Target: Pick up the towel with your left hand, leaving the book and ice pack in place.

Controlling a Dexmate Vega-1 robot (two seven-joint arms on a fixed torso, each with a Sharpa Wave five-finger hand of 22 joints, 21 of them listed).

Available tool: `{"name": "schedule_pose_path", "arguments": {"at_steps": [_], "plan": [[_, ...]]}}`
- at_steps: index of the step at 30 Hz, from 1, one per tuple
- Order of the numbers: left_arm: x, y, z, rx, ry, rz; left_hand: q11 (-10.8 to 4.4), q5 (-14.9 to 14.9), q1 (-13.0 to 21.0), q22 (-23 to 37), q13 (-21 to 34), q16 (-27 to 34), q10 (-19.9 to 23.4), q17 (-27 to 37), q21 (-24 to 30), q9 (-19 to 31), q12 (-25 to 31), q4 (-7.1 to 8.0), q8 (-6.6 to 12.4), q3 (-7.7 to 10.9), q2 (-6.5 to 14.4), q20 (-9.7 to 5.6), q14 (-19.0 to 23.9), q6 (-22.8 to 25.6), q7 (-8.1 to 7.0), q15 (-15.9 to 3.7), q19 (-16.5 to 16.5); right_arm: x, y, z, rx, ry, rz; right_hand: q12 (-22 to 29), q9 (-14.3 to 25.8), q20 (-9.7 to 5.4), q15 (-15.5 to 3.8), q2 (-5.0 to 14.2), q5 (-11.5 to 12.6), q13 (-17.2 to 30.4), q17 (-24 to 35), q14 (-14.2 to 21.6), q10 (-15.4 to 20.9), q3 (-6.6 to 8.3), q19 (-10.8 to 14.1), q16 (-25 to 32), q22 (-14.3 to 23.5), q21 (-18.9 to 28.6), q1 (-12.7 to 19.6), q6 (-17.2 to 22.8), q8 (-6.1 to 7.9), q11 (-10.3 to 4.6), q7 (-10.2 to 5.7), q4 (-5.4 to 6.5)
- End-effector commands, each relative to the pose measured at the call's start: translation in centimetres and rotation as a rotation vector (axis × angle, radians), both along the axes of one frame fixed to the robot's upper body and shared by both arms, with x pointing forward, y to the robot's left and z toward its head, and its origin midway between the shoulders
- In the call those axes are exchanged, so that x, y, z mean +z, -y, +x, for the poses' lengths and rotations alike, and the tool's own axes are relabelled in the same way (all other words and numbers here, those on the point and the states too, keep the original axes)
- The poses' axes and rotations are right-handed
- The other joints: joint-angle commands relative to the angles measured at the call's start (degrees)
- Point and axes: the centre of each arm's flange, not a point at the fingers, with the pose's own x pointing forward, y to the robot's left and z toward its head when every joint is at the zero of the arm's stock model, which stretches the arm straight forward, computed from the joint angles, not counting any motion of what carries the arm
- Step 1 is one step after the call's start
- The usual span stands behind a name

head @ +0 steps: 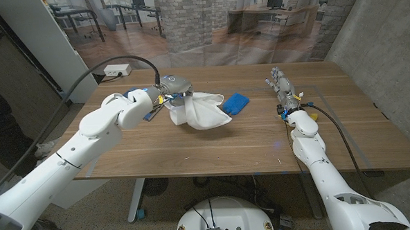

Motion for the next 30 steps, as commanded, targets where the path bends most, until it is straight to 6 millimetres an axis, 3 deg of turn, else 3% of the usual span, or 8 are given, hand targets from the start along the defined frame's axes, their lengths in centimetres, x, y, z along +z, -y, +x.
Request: {"name": "schedule_pose_path", "arguments": {"at_steps": [1,30], "plan": [[1.0,-0.3,-0.9,-0.031,0.045,-0.049,0.03,0.5,2.2,0.0,3.2,-0.1,0.7,0.3,0.3,0.1,-0.2,0.06,0.43,0.49,1.6,-3.08,7.4,0.6,0.63,-6.86,-0.4,0.1,0.0,-0.3,-0.006,0.004,-0.005,-0.1,0.3,0.15,0.14,-0.17,0.4,0.1,0.2,0.3,0.2,0.07,0.5,0.1,0.3,-0.2,-0.5,0.2,0.09,0.02,0.00,-0.26],[2.8,-0.7,-2.2,-0.057,0.132,-0.078,0.02,1.7,1.8,-0.2,3.9,-0.7,1.3,1.7,1.4,-0.1,-1.0,0.16,1.22,1.05,1.1,-3.23,7.9,0.3,0.56,-6.87,-0.7,0.4,-0.2,-0.7,-0.012,0.015,-0.011,-0.1,0.3,0.15,0.13,-0.20,0.4,0.1,0.2,0.3,0.3,0.14,0.5,0.0,0.3,-0.2,-0.5,0.2,0.08,0.02,0.03,-0.36]]}}
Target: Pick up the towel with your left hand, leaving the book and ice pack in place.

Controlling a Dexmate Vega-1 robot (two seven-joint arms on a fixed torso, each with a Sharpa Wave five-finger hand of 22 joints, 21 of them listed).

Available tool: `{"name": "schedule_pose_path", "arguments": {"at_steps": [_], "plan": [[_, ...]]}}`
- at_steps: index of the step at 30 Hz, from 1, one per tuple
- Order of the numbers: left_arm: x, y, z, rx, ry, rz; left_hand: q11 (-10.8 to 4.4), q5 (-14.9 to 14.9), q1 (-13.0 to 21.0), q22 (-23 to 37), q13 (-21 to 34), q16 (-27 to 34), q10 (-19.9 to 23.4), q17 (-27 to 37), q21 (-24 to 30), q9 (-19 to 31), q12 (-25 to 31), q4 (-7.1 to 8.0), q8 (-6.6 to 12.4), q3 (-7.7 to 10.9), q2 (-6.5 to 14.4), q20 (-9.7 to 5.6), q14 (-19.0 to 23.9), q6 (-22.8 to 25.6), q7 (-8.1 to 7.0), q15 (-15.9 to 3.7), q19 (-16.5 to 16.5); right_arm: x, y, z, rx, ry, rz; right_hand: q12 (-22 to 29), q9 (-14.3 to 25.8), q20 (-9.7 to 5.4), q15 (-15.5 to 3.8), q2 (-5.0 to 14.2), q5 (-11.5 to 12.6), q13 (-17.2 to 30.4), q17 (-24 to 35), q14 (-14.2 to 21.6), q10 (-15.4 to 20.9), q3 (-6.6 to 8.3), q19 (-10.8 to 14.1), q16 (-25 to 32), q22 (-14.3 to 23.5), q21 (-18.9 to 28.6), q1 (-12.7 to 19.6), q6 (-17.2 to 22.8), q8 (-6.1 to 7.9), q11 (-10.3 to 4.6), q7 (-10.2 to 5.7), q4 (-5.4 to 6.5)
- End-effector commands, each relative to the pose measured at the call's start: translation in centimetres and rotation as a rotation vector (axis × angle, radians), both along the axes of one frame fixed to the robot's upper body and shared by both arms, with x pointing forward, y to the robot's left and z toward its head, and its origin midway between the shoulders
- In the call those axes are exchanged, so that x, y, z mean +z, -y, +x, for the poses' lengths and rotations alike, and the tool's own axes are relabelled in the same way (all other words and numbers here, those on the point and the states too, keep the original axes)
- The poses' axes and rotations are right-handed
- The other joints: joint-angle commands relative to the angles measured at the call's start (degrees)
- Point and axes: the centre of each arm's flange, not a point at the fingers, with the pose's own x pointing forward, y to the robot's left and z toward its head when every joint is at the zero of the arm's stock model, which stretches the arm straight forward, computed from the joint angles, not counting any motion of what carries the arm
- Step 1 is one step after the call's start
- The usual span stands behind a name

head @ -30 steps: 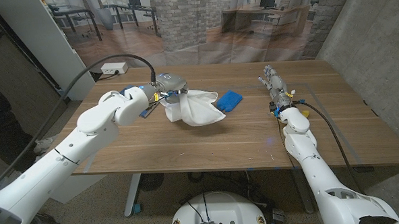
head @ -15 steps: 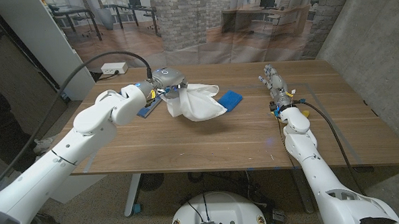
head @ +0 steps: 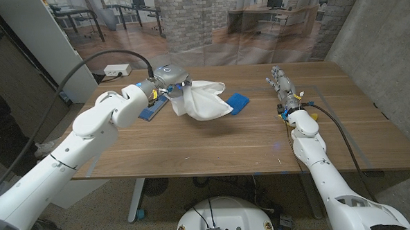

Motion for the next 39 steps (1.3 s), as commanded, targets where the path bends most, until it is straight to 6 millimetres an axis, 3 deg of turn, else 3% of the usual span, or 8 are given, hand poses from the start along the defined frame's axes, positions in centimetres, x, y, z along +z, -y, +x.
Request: {"name": "schedule_pose_path", "arguments": {"at_steps": [1,39], "plan": [[0.8,-0.1,-0.4,-0.010,0.034,-0.006,-0.49,0.4,1.6,0.1,1.9,-0.2,1.0,0.4,0.4,0.0,-0.1,0.09,0.57,0.47,1.3,-3.53,7.7,0.5,0.25,-6.93,-0.4,0.2,-0.1,-0.1,-0.004,0.002,-0.003,-0.1,0.3,0.14,0.11,-0.20,0.4,0.1,0.2,0.3,0.3,0.14,0.5,0.0,0.3,-0.2,-0.5,0.2,0.08,0.04,0.03,-0.36],[2.5,-0.4,-1.2,-0.115,0.148,-0.083,-0.61,1.5,1.2,0.0,2.7,-1.1,1.3,1.5,1.4,0.0,-1.0,0.16,1.44,1.08,1.0,-3.73,8.3,-0.1,0.08,-6.96,-0.6,0.5,-0.4,-1.4,-0.046,0.028,-0.012,-0.1,0.3,0.13,0.06,-0.26,0.5,0.1,0.1,0.4,0.4,0.21,0.7,0.0,0.3,-0.2,-0.6,0.3,0.09,-0.01,0.00,-0.47]]}}
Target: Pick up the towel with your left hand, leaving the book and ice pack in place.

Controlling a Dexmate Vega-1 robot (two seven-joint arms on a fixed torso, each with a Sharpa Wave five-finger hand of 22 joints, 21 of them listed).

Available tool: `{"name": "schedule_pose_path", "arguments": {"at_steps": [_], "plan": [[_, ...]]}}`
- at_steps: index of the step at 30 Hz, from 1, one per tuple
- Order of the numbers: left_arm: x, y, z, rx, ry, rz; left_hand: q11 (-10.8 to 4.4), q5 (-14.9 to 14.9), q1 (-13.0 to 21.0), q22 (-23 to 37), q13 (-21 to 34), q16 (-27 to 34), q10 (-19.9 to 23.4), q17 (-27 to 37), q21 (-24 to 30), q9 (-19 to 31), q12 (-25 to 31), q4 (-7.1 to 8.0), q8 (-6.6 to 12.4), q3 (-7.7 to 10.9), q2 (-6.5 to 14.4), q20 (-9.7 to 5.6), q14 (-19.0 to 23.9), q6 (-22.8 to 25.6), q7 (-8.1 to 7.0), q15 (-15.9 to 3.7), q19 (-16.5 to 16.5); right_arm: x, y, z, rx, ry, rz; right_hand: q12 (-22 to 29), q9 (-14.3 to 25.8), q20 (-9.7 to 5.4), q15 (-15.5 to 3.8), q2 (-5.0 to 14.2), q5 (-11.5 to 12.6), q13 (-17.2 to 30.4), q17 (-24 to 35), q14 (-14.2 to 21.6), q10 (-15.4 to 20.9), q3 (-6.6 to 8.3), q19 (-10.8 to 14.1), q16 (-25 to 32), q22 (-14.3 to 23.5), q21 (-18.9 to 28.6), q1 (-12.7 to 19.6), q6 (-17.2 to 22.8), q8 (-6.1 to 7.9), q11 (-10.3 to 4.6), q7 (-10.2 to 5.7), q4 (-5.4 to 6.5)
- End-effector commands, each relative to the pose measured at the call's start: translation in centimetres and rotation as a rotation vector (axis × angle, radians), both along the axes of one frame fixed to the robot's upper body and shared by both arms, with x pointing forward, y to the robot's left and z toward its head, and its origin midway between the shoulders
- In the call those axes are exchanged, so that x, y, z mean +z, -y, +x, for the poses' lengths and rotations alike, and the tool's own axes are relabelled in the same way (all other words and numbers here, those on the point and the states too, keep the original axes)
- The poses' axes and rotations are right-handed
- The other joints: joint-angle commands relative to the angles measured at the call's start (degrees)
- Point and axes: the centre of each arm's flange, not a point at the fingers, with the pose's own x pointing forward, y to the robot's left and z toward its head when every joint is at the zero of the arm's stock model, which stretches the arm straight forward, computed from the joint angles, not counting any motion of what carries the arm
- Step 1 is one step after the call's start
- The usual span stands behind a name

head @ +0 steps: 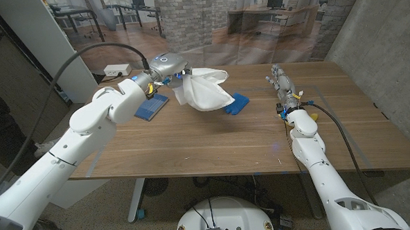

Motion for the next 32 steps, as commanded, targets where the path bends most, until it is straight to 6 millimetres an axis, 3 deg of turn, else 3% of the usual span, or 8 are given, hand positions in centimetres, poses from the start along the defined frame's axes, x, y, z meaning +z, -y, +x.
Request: {"name": "schedule_pose_path", "arguments": {"at_steps": [1,18,32], "plan": [[0.3,-0.2,0.0,-0.046,0.042,-0.033,-0.78,0.3,1.0,0.0,0.7,-0.2,1.1,0.3,0.3,0.4,-0.2,0.10,0.52,0.57,1.1,-3.50,8.0,-0.1,0.13,-7.26,-0.4,0.1,0.2,-0.7,-0.026,0.007,-0.011,-0.1,0.3,0.15,0.27,0.04,0.3,0.1,0.1,0.2,0.2,0.07,0.7,0.0,0.3,-0.2,-0.3,0.3,0.09,0.26,0.02,-0.33],[0.4,-2.3,2.0,-0.123,0.057,-0.055,-0.93,0.5,0.8,0.0,0.9,-0.7,1.2,0.5,0.5,0.3,-0.5,0.15,0.75,0.74,1.1,-3.53,8.0,-0.2,-0.19,-7.25,-0.6,-0.7,-2.0,-1.9,-0.074,-0.001,-0.012,-0.1,0.3,0.12,0.30,-0.02,0.3,0.1,0.1,0.3,0.2,0.08,0.8,0.0,0.3,-0.2,-0.3,0.4,0.12,0.17,0.06,-0.38],[0.1,-4.3,3.9,-0.159,0.061,-0.084,-1.22,0.6,0.5,0.0,1.1,-1.3,1.3,0.2,0.8,0.2,-0.8,0.19,0.98,0.87,1.0,-3.60,8.3,-0.3,-0.34,-7.31,-0.8,-1.1,-4.3,-4.3,-0.110,0.016,-0.021,-0.1,0.3,0.14,0.28,-0.08,0.3,0.1,0.1,0.3,0.2,0.07,0.8,0.0,0.3,-0.2,-0.3,0.4,0.10,0.12,0.08,-0.42]]}}
